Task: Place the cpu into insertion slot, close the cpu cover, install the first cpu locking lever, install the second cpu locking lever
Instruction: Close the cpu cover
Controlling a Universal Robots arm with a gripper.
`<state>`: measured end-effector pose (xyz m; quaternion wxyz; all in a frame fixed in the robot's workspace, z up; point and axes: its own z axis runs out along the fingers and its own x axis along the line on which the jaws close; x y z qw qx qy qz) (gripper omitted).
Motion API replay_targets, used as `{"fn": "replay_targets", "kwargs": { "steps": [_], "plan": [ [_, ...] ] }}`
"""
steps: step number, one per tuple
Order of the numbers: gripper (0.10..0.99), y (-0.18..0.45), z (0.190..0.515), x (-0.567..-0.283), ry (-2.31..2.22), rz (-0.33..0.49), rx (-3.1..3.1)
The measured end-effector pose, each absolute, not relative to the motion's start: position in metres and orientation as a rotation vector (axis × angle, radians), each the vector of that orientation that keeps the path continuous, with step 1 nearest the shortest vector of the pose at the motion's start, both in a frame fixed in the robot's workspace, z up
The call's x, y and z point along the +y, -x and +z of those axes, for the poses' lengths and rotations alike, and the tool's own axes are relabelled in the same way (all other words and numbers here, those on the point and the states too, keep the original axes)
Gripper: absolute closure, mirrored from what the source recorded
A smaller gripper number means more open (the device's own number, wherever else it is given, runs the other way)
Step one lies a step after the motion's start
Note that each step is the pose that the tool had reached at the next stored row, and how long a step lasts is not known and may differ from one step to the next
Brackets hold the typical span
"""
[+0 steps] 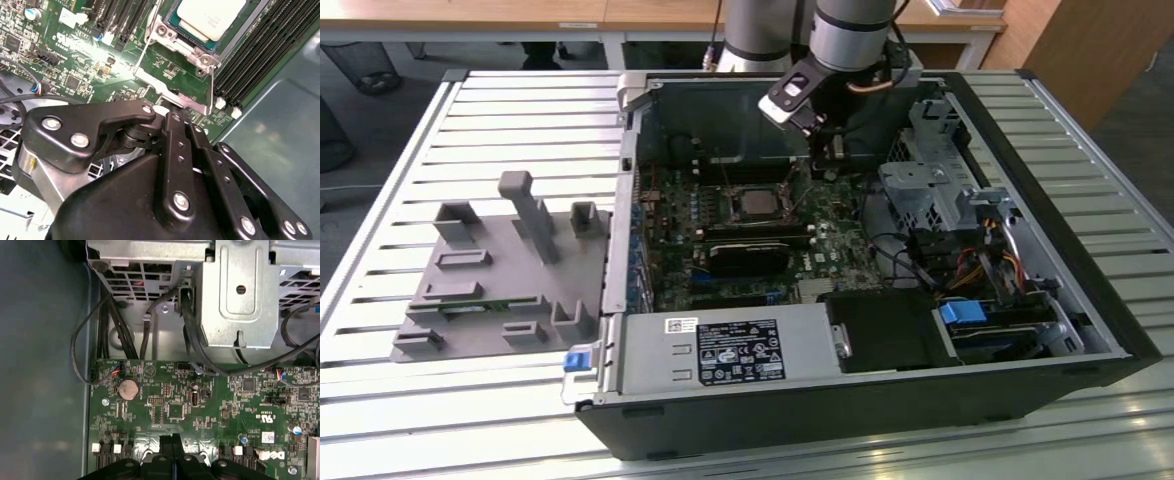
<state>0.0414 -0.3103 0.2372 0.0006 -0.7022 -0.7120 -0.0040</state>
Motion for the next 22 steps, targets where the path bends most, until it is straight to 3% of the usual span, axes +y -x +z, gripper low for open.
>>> {"fn": "replay_targets", "kwargs": {
  "steps": [22],
  "plan": [
    [0.969,-0.013,0.234,-0.31,2.204,-0.012,-2.237]
  ]
}}
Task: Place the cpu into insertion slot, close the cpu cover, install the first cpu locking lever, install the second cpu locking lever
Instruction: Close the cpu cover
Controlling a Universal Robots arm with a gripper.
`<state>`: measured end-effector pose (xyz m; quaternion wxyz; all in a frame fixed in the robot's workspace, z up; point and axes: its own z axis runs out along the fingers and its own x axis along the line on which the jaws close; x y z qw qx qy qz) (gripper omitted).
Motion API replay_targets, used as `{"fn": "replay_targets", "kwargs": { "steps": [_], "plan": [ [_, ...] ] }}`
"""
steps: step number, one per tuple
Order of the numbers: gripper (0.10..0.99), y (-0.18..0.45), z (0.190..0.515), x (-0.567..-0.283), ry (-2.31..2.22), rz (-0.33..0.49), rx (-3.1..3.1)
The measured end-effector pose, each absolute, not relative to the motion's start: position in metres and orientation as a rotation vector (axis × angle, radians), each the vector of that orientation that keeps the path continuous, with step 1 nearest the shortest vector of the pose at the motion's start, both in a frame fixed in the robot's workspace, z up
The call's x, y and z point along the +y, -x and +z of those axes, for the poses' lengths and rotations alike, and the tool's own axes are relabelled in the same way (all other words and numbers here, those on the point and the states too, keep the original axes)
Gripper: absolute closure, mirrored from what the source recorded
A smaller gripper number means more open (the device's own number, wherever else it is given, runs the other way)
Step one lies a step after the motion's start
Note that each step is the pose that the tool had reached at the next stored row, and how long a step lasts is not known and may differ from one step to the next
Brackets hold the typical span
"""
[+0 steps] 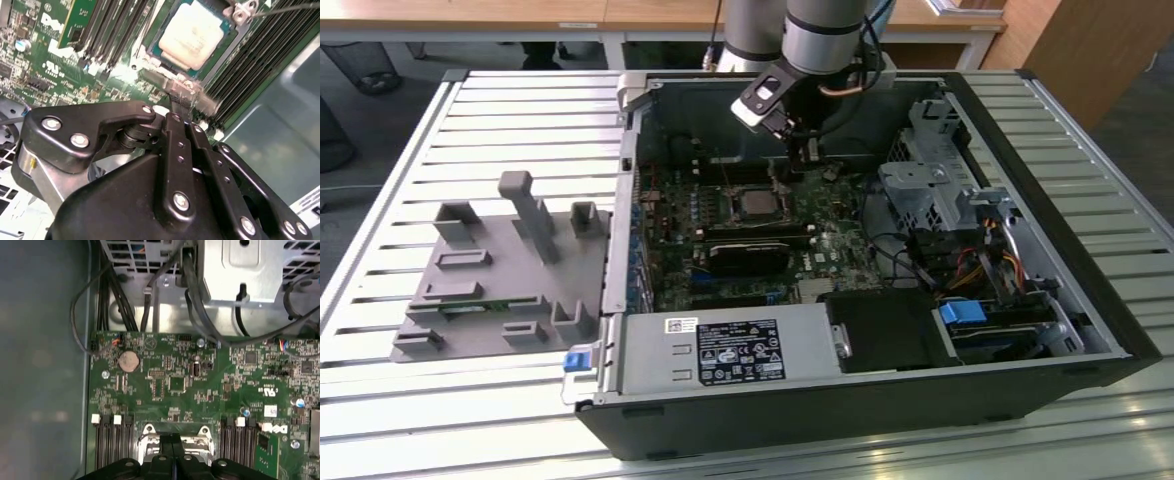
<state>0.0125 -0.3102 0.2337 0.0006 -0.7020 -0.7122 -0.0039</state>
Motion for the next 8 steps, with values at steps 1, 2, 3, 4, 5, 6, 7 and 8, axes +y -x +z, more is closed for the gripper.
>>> {"fn": "replay_targets", "kwargs": {
  "steps": [1,2,3,4,5,6,7,8],
  "plan": [
    [0.969,-0.011,0.233,-0.31,2.204,-0.013,-2.237],
    [0.969,-0.01,0.233,-0.31,2.204,-0.013,-2.237],
    [0.969,-0.008,0.233,-0.31,2.204,-0.012,-2.237],
    [0.969,-0.007,0.232,-0.31,2.204,-0.012,-2.237],
    [0.969,-0.005,0.231,-0.31,2.204,-0.013,-2.237],
    [0.969,-0.003,0.23,-0.31,2.204,-0.012,-2.237],
    [0.969,0.0,0.23,-0.31,2.204,-0.012,-2.237],
    [0.969,0.002,0.229,-0.31,2.204,-0.012,-2.237]
  ]
}}
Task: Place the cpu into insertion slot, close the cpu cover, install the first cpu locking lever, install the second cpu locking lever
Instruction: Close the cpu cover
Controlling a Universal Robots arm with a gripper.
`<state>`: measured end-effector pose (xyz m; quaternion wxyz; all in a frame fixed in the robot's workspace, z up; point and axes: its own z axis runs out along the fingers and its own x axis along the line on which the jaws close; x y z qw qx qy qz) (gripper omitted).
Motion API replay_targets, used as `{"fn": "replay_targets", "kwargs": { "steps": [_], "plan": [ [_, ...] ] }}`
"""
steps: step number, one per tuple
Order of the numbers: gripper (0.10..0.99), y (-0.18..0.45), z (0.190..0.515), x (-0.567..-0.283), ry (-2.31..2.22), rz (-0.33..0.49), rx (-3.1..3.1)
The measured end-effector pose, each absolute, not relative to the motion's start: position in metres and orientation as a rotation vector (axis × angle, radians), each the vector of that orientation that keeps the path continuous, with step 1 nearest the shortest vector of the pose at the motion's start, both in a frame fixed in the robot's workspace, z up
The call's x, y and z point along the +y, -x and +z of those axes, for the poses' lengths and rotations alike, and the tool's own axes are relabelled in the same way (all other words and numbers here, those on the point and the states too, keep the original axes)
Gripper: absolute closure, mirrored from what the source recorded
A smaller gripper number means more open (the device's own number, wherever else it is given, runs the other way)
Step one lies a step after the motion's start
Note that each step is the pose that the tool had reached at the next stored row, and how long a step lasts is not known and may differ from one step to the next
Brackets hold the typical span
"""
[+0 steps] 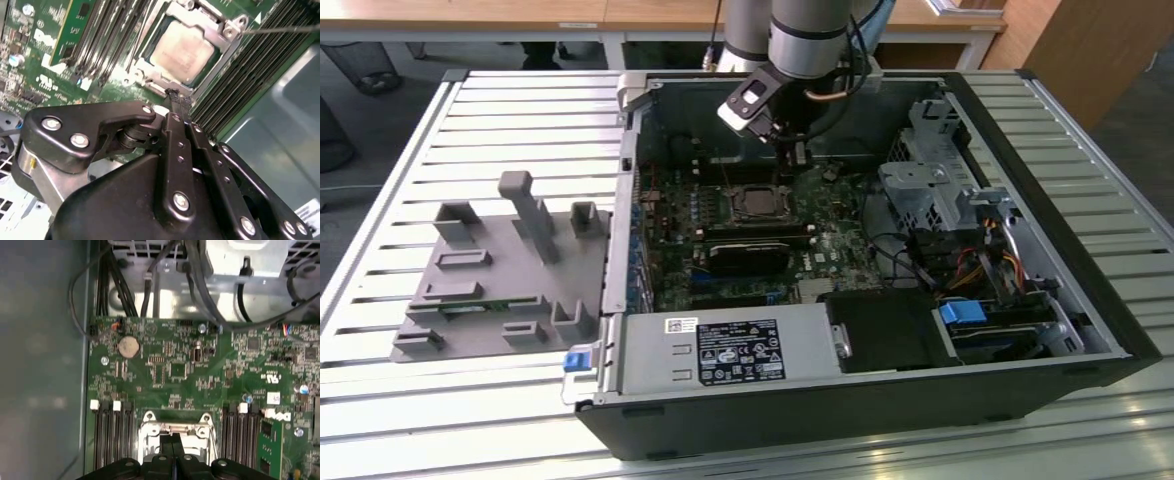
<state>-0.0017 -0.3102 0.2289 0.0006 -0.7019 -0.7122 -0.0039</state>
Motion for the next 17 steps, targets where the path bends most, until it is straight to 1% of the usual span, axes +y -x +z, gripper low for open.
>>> {"fn": "replay_targets", "kwargs": {
  "steps": [17],
  "plan": [
    [0.969,0.024,0.217,-0.312,2.204,-0.012,-2.237]
  ]
}}
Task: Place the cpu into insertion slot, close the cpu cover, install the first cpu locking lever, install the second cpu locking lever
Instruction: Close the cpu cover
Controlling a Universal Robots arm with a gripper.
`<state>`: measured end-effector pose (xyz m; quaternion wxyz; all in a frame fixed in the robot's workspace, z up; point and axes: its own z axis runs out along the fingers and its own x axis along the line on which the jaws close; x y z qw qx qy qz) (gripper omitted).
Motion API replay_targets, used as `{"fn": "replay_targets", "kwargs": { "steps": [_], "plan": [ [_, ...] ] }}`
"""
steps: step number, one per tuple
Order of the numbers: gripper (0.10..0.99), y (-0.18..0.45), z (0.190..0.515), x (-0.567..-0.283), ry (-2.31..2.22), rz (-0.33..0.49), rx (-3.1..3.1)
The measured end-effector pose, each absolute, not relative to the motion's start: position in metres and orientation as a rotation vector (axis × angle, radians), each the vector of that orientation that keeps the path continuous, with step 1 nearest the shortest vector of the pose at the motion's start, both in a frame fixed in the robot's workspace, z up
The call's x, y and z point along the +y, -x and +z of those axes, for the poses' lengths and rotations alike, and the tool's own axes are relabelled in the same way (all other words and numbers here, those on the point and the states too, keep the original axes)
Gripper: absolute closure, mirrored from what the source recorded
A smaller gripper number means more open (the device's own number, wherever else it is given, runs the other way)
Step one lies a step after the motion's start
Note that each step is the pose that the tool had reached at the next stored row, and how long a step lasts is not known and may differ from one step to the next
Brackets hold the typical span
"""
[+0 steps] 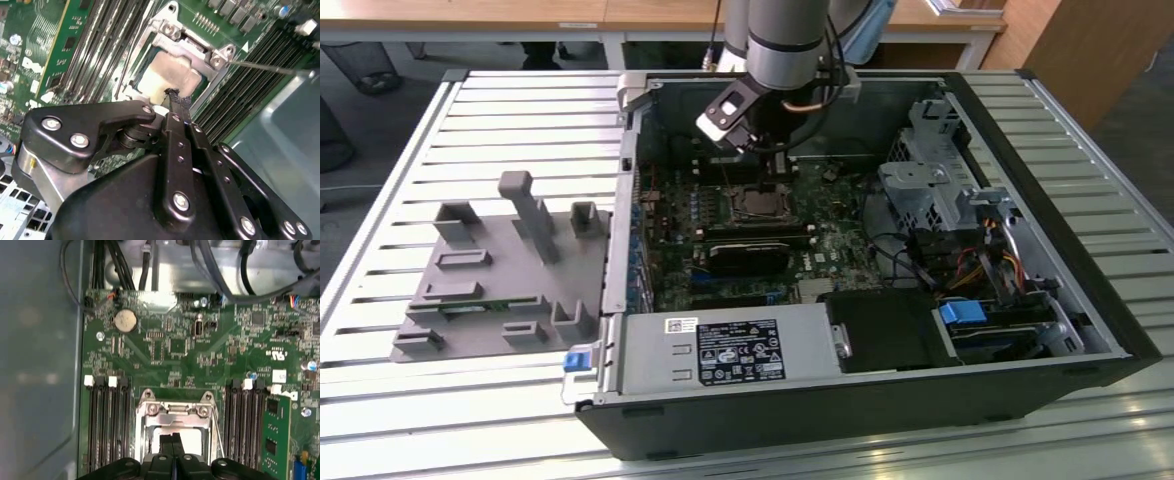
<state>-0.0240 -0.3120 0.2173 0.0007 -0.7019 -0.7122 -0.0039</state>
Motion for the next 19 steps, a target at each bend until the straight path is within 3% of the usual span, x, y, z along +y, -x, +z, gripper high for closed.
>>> {"fn": "replay_targets", "kwargs": {
  "steps": [19],
  "plan": [
    [0.969,0.05,0.204,-0.312,2.204,-0.012,-2.237]
  ]
}}
